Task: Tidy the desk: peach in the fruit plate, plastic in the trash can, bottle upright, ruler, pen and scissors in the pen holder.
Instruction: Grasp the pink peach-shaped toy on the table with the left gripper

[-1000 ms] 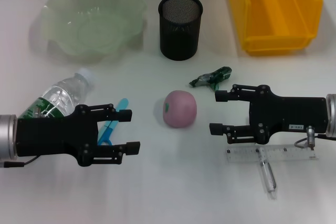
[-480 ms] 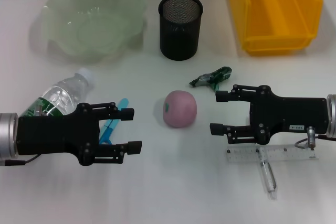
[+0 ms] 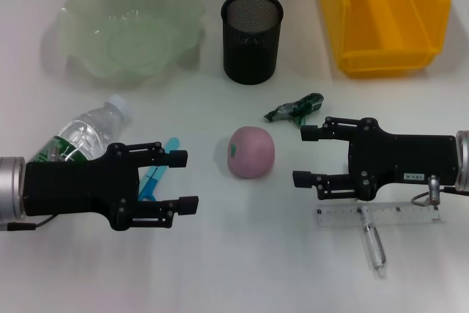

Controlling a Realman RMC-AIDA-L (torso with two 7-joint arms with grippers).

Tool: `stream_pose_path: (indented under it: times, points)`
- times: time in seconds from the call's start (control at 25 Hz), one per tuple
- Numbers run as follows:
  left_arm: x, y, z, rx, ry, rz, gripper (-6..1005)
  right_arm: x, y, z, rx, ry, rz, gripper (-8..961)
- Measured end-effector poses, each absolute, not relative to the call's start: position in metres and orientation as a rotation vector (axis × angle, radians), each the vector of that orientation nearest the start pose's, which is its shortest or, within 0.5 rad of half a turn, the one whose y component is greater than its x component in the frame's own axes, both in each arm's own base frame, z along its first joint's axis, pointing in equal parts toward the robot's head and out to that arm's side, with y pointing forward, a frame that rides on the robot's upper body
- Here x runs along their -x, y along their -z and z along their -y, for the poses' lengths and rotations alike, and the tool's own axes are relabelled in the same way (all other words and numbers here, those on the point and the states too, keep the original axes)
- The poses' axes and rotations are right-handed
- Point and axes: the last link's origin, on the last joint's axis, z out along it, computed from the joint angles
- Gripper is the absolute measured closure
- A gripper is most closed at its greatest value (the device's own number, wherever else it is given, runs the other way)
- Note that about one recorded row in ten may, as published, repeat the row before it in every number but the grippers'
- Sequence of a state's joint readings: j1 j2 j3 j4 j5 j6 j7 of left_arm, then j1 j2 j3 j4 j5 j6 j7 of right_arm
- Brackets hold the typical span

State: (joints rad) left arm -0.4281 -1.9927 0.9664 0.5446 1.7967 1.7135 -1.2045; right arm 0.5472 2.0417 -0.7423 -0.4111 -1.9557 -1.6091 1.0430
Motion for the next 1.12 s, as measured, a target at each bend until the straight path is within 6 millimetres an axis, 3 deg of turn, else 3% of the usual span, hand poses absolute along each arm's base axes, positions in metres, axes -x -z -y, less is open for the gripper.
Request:
stream_pose_path:
  times: [1.12]
  points:
    - [0.2707, 0.0059, -0.2815, 2.929, 0.834, 0.459, 230, -0.2649, 0.027, -0.3058, 2.843, -0.789, -0.335, 195]
